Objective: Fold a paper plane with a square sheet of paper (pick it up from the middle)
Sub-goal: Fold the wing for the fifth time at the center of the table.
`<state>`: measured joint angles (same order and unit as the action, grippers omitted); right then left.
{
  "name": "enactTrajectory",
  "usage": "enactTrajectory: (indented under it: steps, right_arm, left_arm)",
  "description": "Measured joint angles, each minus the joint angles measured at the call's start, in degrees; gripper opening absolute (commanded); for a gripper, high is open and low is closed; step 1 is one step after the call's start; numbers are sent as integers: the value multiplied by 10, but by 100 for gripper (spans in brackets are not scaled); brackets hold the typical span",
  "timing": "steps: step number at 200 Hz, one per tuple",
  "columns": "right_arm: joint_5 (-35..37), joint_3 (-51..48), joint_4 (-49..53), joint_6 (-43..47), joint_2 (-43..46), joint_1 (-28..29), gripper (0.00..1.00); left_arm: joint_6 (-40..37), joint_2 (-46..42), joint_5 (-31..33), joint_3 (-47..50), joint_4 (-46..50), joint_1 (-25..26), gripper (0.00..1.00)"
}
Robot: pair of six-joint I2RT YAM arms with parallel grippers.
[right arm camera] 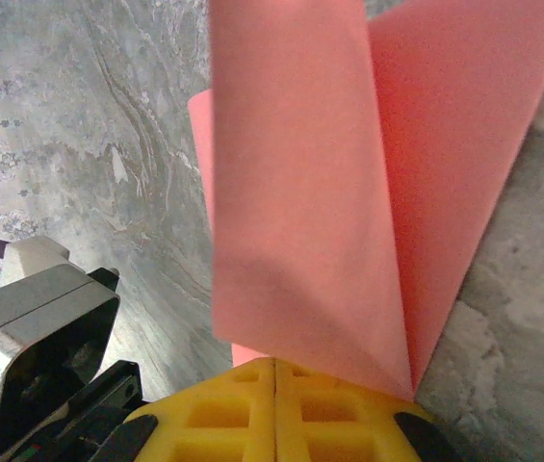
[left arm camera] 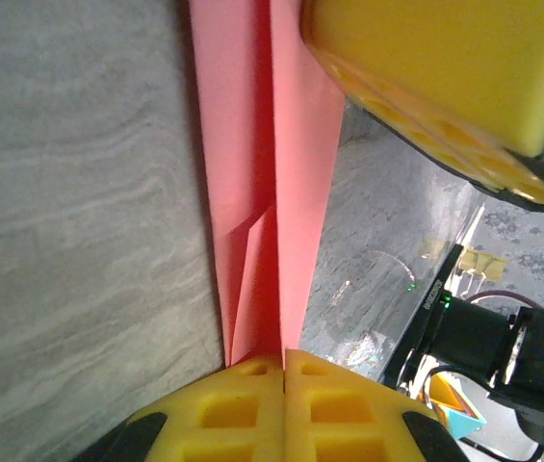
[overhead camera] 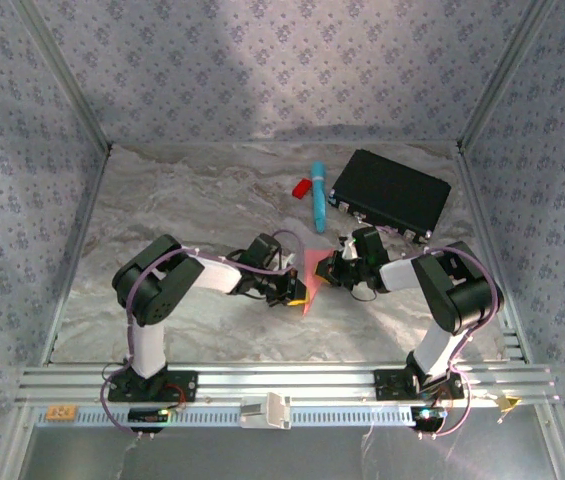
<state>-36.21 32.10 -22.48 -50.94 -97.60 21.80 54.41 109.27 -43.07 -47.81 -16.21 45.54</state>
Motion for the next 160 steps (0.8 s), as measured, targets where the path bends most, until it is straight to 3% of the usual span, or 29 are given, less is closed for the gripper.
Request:
enactTrajectory:
  steps: [46,79,117,148,160]
  right_arm:
    - [2,0,0,0,0,1,7]
    - [4,0,2,0,1,2,7]
    - [5,1,4,0,1,2,7]
    - [5,2,5,0,1,2,7]
    - [5,2,6,0,1,3,7]
  left_arm:
    - [-30,-2,9,-9,29,4,3]
    - [-50,-7,20,-10,42,8,9]
    - [-65,-11,31,-10,54,15,0]
    - [-70,-13,35,-11,57,17,0]
    - [-73,-13,35,-12,59,17,6]
